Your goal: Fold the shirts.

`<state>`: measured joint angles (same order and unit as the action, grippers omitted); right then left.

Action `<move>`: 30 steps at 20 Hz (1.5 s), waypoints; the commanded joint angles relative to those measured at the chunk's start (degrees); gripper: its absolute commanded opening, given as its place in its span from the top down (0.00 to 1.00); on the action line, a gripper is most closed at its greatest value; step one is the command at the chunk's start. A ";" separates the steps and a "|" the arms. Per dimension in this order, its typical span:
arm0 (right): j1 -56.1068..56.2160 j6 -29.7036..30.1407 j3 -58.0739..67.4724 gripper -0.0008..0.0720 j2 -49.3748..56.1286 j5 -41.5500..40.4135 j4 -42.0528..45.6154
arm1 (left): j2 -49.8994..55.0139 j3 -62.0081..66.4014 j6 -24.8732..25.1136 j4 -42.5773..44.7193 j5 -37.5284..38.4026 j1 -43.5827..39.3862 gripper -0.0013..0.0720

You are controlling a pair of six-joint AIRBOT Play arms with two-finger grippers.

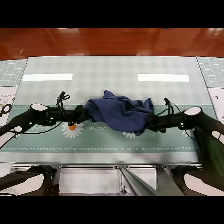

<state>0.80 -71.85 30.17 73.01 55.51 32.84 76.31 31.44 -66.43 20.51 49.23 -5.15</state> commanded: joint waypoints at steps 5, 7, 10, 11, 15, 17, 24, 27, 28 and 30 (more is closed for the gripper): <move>-2.10 -6.12 30.99 0.95 -2.36 9.84 10.49 | -6.43 17.59 2.38 -0.04 11.45 12.85 0.96; -4.24 -8.15 48.19 0.95 -3.61 14.97 17.25 | -10.47 29.79 -0.09 0.07 12.74 16.44 0.96; -6.23 -10.27 73.64 0.95 -3.54 22.62 22.01 | -13.75 48.00 -4.87 1.99 13.18 18.40 0.96; -6.34 -10.78 80.67 0.95 -3.56 23.87 22.29 | -14.38 54.38 -5.46 2.16 13.94 18.47 0.96; -6.34 -12.07 95.71 0.95 -9.07 26.71 23.04 | -18.34 74.82 -7.08 5.70 17.51 18.47 0.96; -6.34 -12.39 95.62 0.95 -15.28 29.42 28.65 | -23.06 80.06 -10.19 15.15 17.49 18.47 0.96; -6.34 -20.00 80.02 0.95 -34.60 42.64 43.80 | -40.24 80.50 -16.13 47.41 26.86 18.45 0.96; -6.34 -22.34 58.80 0.95 -42.88 40.39 42.21 | -41.53 75.58 -21.59 51.17 35.36 18.45 0.96; -6.34 -22.88 51.84 0.95 -44.63 38.71 40.37 | -41.35 71.84 -21.68 49.11 36.68 18.45 0.96; -6.27 -22.14 38.12 0.95 -46.56 34.10 34.10 | -41.16 60.30 -19.98 43.47 36.26 18.45 0.96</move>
<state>-5.50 -92.88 85.58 31.18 93.56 72.31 35.99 101.69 -85.71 65.63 81.97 13.26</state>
